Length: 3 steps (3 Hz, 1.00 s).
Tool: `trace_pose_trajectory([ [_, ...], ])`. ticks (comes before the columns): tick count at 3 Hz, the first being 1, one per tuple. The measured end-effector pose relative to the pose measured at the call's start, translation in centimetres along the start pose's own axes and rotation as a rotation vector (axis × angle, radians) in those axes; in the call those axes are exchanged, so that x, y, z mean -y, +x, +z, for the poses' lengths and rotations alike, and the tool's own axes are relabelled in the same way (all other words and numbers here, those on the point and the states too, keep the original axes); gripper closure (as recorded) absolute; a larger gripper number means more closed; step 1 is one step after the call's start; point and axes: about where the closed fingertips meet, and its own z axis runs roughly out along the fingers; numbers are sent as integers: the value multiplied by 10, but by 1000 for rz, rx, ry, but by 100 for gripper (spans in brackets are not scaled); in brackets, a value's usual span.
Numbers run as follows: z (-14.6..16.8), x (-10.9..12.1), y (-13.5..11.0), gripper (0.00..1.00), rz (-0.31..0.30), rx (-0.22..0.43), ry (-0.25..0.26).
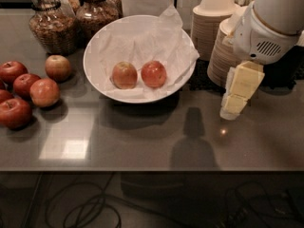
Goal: Pick apple from white bowl
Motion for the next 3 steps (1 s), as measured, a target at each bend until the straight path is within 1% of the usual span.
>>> trace_pose_trajectory([
  [1,19,3,-44,0,-65,50,-14],
  [2,28,6,-85,0,-129,101,-18],
  [3,19,15,-124,0,-200,146,9],
])
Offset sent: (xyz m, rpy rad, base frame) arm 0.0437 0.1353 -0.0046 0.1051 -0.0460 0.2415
